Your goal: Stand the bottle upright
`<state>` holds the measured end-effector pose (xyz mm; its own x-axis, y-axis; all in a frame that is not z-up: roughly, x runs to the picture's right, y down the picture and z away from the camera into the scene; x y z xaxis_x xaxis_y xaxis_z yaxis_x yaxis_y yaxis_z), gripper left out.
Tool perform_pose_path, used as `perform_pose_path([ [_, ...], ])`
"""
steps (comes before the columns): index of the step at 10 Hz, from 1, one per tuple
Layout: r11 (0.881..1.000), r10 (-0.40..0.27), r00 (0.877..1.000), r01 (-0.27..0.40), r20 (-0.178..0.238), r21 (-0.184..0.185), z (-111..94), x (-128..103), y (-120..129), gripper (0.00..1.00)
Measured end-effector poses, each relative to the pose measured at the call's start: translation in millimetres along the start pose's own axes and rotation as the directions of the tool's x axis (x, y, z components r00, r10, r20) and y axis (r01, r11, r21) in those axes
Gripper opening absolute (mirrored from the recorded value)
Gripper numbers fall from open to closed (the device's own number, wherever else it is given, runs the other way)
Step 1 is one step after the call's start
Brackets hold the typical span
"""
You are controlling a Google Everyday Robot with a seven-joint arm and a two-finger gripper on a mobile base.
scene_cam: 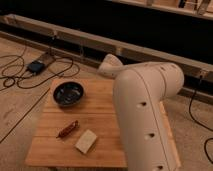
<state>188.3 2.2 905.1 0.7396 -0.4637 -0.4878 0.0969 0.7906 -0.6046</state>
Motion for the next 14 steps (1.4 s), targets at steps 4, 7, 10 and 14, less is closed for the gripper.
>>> perform_pose_path([
  [4, 0.999, -0.01, 1.0, 0.009, -0.016, -0.049, 14.1, -34.6, -2.8, 0.8],
  [7, 0.996, -0.026, 0.999, 0.024, -0.023, -0.083, 24.9, -56.7, -3.2, 0.8],
  [10, 0.994, -0.043, 0.998, 0.04, -0.034, -0.101, 31.3, -68.1, -5.3, 0.8],
  [14, 0.993, -0.055, 0.998, 0.05, -0.043, -0.107, 33.3, -76.3, -8.6, 0.73],
])
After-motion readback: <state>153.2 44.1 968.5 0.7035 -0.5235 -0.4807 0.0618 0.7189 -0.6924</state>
